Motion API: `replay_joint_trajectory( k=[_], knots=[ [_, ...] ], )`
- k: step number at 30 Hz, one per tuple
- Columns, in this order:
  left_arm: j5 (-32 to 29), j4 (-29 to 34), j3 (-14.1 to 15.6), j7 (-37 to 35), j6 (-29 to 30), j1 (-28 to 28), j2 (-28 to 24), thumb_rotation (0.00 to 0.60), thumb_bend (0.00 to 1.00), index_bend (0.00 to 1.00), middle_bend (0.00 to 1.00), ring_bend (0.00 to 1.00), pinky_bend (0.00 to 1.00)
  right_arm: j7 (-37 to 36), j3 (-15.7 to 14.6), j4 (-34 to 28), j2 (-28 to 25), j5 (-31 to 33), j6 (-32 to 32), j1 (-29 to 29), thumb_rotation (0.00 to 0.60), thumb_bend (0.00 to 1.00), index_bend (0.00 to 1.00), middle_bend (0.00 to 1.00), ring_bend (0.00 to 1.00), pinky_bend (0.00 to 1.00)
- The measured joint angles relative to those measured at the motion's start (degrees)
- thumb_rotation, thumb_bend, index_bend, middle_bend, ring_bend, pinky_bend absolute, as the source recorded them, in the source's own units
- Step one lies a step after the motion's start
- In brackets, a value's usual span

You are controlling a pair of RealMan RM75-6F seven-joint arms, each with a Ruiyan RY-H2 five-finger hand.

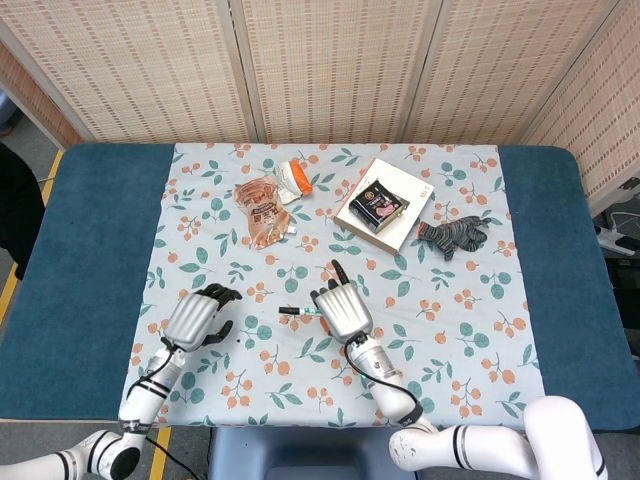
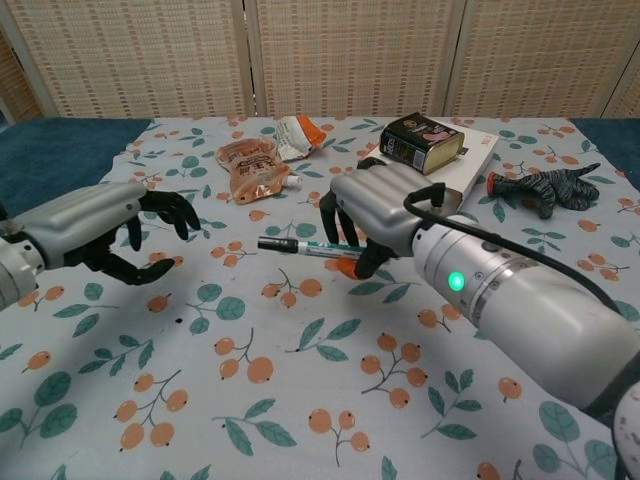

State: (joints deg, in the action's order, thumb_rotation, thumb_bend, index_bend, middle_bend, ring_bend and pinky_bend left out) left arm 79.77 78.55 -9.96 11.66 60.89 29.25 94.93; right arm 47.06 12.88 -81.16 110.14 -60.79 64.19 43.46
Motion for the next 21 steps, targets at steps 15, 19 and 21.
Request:
replay_joint_trajectory(
  k=[15,19,21],
  knots=[
    [0.29,-3.68,-0.46,2.24,3.31,3.57,8.36,0.6,0.38,0.36,0.42,0.3,0.55,0.97,0.57,3.2,2.89,1.87,0.14,1.45,0.6,0.43,0.8,0.72,0.35,0.0],
    [0.25,-4.52,-0.3,1.97,3.43,4.09,9.36,0.6,0.38,0.37,0.43,0.31,0.56,0.18,0.86,3.13,3.32,1.88,0.31,1.55,0.6,0.43,0.8,0.72,0.35,0.0],
    [0.06,-5.01,-0.27,1.96,3.25,4.4,9.78,0.6,0.38,0.37,0.43,0.31,0.56,0.01,0.9,2.95,3.39,1.89,0.36,1.58,0.6,0.43,0.8,0.72,0.35,0.0]
  ],
)
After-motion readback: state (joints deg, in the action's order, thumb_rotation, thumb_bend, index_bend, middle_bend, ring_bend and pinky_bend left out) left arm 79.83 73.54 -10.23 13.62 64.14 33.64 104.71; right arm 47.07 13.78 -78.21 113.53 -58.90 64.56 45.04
